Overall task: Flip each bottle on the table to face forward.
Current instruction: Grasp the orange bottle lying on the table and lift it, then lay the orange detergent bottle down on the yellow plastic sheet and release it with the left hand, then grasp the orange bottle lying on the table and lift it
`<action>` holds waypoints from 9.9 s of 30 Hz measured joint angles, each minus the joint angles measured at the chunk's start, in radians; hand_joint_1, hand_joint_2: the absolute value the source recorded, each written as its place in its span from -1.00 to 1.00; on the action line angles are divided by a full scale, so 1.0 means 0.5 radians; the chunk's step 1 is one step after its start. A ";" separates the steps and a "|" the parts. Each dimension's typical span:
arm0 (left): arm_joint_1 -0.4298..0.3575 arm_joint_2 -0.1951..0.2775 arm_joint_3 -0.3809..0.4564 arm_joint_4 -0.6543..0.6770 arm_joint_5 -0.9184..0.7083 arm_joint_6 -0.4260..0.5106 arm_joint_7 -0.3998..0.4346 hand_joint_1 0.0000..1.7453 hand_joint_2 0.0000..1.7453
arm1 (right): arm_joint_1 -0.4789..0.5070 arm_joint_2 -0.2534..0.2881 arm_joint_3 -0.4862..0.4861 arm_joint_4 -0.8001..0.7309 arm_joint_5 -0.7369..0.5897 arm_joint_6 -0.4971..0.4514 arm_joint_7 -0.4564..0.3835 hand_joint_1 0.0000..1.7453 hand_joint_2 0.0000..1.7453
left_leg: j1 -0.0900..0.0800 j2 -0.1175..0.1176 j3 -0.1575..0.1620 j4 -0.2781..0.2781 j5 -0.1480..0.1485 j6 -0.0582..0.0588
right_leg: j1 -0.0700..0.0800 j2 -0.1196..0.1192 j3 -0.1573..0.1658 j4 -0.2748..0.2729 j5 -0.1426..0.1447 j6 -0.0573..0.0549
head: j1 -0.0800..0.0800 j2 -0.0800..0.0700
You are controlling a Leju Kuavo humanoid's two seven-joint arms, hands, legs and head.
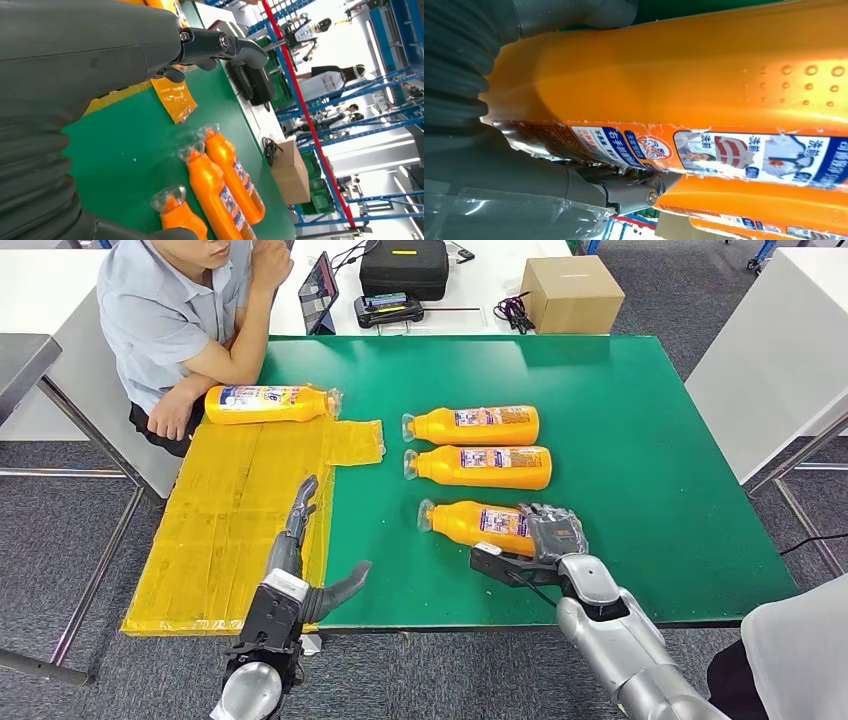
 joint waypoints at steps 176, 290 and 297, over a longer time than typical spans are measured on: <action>-0.936 0.281 0.088 1.564 -2.193 0.299 0.518 0.89 1.00 | 0.104 0.344 0.059 -0.236 -1.630 0.492 -1.049 -1.00 1.00 | 0.002 0.000 -0.006 0.000 0.002 -0.001 | 0.002 -0.001 -0.005 0.002 0.000 0.000 | 0.000 0.000; 0.246 -0.003 0.021 -0.252 0.094 0.309 -0.458 -1.00 1.00 | 0.683 0.289 -0.632 -0.796 -0.408 -0.744 -0.575 -1.00 1.00 | 0.001 0.000 -0.006 -0.001 -0.003 0.000 | 0.001 -0.001 -0.006 0.001 -0.002 0.000 | 0.000 0.000; 0.234 -0.015 0.012 -0.252 0.120 0.275 -0.422 -1.00 1.00 | 0.656 0.226 -0.530 -0.765 0.119 -0.931 -0.381 -1.00 1.00 | 0.001 0.000 -0.006 -0.001 -0.003 0.000 | 0.001 -0.001 -0.006 0.001 -0.002 0.000 | 0.000 0.000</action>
